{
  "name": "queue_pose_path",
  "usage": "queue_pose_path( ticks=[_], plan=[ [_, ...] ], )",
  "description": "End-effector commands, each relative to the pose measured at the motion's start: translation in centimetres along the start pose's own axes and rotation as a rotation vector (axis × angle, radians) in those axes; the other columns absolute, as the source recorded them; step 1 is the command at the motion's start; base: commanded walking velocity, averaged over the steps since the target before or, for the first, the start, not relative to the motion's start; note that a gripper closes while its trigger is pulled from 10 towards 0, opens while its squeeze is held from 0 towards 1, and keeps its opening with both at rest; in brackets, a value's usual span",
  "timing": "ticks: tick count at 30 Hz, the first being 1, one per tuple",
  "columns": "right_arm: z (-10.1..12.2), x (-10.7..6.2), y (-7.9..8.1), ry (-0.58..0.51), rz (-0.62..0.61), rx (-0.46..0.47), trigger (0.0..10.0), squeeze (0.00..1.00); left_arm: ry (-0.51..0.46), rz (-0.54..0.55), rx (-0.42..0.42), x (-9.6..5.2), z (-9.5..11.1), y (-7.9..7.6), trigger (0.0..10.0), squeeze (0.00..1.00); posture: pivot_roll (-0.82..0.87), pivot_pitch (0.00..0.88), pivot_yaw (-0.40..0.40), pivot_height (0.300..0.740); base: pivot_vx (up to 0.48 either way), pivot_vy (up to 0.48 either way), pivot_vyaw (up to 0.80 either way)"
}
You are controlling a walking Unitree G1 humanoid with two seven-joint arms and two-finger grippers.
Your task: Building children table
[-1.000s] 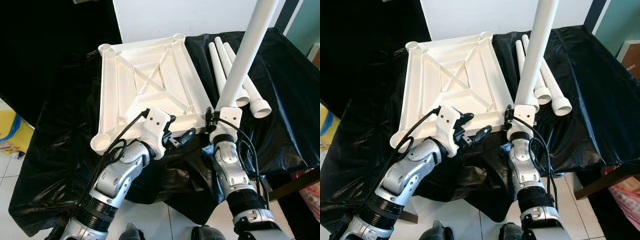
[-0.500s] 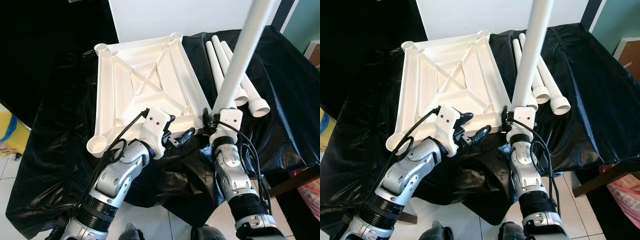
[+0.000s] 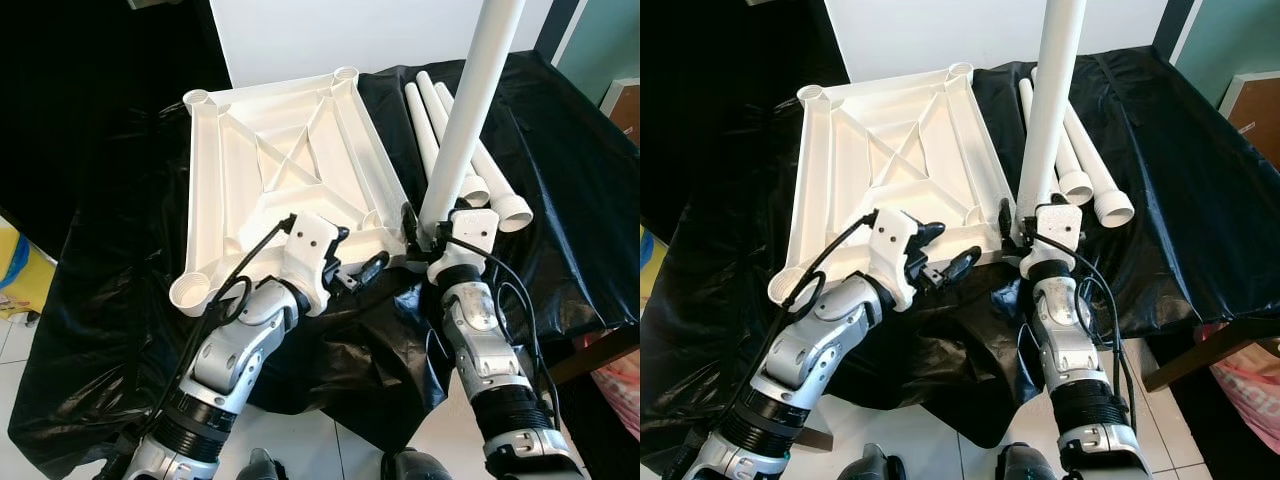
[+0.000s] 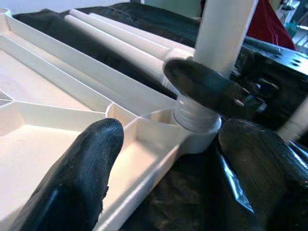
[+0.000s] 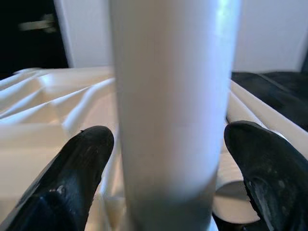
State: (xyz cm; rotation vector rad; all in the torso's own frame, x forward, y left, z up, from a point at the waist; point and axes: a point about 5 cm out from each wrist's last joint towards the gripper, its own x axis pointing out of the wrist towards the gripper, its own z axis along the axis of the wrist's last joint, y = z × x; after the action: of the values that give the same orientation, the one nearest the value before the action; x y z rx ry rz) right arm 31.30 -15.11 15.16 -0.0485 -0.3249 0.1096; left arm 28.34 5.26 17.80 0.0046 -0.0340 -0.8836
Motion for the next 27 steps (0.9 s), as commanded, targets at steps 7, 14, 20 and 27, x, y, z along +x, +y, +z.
queue_pose_path(
  ticks=[7,14,20,27],
  plan=[
    [-0.6,-2.9,0.2,0.054,0.115,0.011,10.0,0.0,0.042,0.068,0.065,-0.2,0.2,2.3,10.0,0.0,-0.13,0.114,0.066,0.74,0.0,0.0,0.0],
    [-0.7,-4.8,0.4,0.086,0.194,0.029,10.0,0.0,0.196,0.162,0.153,0.2,-1.2,4.8,10.0,0.0,-0.13,0.12,0.074,0.74,0.0,0.0,0.0],
    [-0.5,-5.7,-0.3,0.108,0.24,0.042,10.0,0.0,0.321,0.173,0.214,1.3,-2.2,5.7,10.0,0.0,-0.14,0.122,0.078,0.74,0.0,0.0,0.0],
    [0.0,-6.4,-1.1,0.128,0.263,0.035,10.0,0.0,0.355,0.152,0.19,2.1,-2.4,6.2,10.0,1.0,-0.15,0.117,0.085,0.74,0.0,0.0,0.0]
  ],
)
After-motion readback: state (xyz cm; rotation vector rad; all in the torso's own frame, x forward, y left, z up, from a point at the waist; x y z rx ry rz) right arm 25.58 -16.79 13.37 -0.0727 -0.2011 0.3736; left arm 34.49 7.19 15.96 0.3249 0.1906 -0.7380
